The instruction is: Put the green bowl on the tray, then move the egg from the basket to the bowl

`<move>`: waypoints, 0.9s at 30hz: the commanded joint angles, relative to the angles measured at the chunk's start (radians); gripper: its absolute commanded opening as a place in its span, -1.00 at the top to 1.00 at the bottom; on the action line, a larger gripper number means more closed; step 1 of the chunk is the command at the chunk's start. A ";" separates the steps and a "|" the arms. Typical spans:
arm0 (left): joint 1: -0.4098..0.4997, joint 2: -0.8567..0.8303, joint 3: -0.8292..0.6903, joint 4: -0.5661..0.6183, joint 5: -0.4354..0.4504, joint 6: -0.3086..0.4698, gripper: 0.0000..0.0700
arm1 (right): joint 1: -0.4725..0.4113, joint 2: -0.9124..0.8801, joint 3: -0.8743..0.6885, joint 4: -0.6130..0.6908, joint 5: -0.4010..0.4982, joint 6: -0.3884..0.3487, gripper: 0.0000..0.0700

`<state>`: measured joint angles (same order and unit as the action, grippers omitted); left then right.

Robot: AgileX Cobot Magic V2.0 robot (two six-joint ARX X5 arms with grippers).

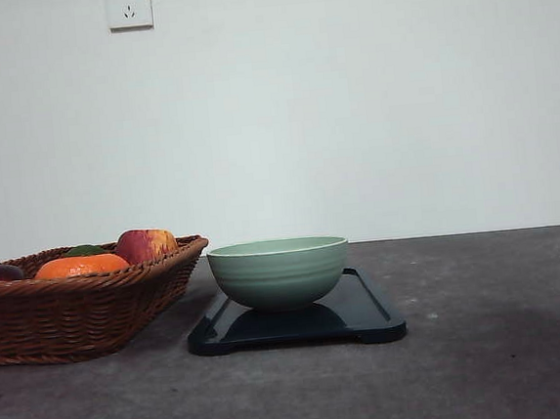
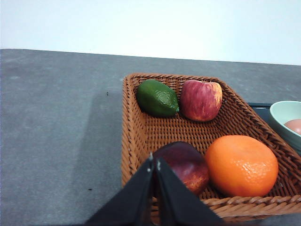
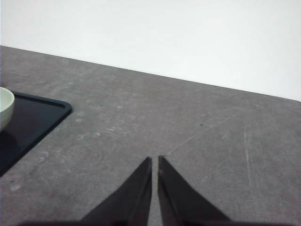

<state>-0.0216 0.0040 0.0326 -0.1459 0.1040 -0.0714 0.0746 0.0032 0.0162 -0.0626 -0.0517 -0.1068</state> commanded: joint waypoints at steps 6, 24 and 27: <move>0.002 -0.001 -0.019 0.011 0.001 0.002 1.00 | 0.001 0.000 -0.004 0.014 0.000 0.012 0.96; 0.002 -0.001 -0.019 0.011 0.001 0.002 1.00 | 0.001 0.000 -0.004 0.014 0.000 0.012 0.96; 0.002 -0.001 -0.019 0.011 0.001 0.002 1.00 | 0.001 0.000 -0.004 0.014 0.000 0.012 0.96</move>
<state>-0.0216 0.0040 0.0326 -0.1459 0.1040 -0.0711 0.0746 0.0032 0.0162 -0.0628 -0.0517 -0.1066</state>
